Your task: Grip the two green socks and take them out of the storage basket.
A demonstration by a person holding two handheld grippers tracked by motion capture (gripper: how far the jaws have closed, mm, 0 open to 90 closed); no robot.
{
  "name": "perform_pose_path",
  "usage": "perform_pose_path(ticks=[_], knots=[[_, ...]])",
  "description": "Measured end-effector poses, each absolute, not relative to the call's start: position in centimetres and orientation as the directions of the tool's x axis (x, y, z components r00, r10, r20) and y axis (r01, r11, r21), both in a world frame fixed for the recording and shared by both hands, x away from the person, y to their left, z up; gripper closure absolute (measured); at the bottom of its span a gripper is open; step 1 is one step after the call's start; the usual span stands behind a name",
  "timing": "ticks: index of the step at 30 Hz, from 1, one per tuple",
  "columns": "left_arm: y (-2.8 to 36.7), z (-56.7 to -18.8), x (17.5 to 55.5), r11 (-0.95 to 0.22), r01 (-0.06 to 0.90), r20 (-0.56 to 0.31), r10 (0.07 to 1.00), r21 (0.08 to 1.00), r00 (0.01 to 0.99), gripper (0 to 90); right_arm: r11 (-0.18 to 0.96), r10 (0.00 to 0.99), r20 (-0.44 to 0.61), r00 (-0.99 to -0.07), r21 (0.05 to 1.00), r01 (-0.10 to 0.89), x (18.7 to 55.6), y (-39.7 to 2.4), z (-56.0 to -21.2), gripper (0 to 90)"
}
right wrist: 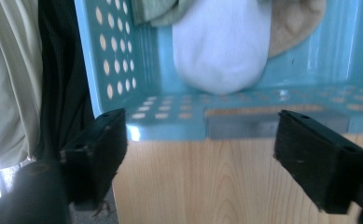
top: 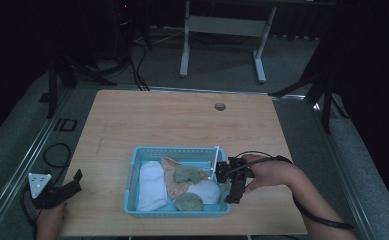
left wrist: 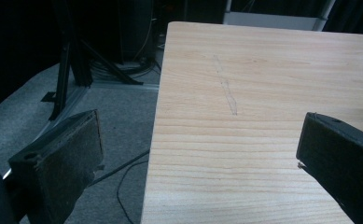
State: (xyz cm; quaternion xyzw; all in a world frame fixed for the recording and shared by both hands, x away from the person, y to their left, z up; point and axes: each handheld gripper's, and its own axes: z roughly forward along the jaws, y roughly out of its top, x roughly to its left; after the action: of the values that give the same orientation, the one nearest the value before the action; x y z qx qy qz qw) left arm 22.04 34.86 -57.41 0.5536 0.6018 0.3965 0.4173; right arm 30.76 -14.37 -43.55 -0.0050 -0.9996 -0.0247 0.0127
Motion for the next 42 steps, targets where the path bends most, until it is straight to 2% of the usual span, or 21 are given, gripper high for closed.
perform_pose_path(ticks=[9, 23, 34, 38, 42], knots=[[34.9, -57.4, 22.1, 0.074, 0.336, -0.065, 0.997, 0.939, -0.038, 0.7, 0.998, -0.031, 0.028, -0.999, 0.054, -0.029, 30.9, -11.9, -44.0, 22.9], [34.9, -57.4, 22.1, 0.071, 0.337, -0.063, 0.997, 0.939, -0.035, 0.7, 0.994, -0.099, 0.049, -0.994, 0.057, -0.097, 30.7, -7.4, -46.5, 37.3], [34.9, -57.4, 22.0, 0.072, 0.334, -0.065, 0.997, 0.940, -0.032, 0.7, 0.996, -0.084, 0.068, -0.994, 0.019, -0.083, 30.7, -5.6, -49.0, 47.0], [34.9, -57.4, 22.0, 0.072, 0.335, -0.064, 0.997, 0.939, -0.033, 0.7, 0.995, -0.096, 0.071, -0.993, 0.008, -0.096, 30.4, -5.3, -49.4, 52.6], [34.9, -57.4, 22.0, 0.072, 0.335, -0.064, 0.997, 0.939, -0.034, 0.7, 0.994, -0.114, 0.043, -0.993, 0.003, -0.114, 30.2, -5.2, -49.3, 70.0]])
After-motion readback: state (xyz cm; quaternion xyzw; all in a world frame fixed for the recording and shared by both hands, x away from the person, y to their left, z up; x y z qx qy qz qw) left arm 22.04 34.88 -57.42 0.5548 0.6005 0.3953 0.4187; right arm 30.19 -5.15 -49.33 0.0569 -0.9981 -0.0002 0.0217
